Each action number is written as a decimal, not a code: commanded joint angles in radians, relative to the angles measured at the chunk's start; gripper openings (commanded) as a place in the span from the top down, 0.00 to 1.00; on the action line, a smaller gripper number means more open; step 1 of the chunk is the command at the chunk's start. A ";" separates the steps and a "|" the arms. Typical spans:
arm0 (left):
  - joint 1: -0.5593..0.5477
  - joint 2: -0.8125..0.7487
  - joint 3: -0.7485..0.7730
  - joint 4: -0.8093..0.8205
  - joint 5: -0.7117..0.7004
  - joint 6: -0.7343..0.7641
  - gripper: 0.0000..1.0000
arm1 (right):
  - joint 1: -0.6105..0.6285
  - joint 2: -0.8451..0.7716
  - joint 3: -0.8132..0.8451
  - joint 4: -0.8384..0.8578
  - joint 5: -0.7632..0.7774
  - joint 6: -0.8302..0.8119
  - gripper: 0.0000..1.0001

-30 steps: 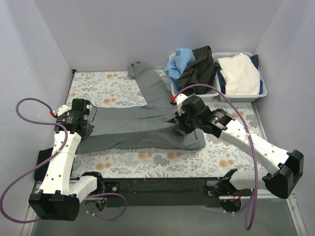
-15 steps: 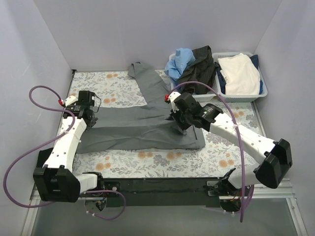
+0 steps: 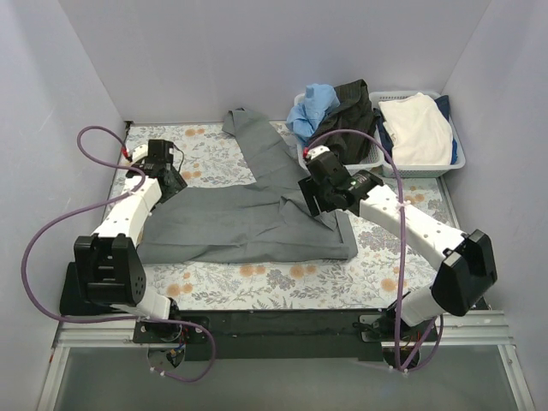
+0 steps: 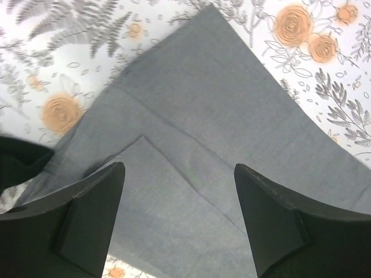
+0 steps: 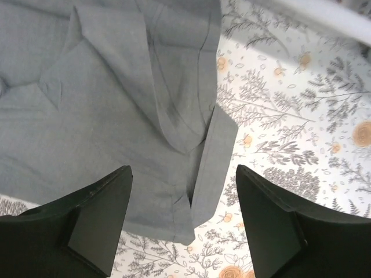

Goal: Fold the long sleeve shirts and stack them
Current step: Flatten the shirt out

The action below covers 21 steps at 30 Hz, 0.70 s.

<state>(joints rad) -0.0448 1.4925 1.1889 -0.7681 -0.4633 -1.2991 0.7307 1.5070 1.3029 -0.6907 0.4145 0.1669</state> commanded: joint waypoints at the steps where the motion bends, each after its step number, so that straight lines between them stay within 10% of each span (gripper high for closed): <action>1: 0.003 0.131 0.011 0.044 0.138 0.034 0.24 | -0.001 0.014 -0.089 0.005 -0.167 0.022 0.20; 21: 0.026 0.564 0.259 0.024 0.222 -0.051 0.26 | -0.063 0.473 0.094 0.105 -0.480 -0.041 0.24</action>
<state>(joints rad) -0.0330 1.9793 1.3922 -0.7368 -0.2623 -1.3361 0.6804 1.9057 1.3170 -0.6777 -0.0086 0.1539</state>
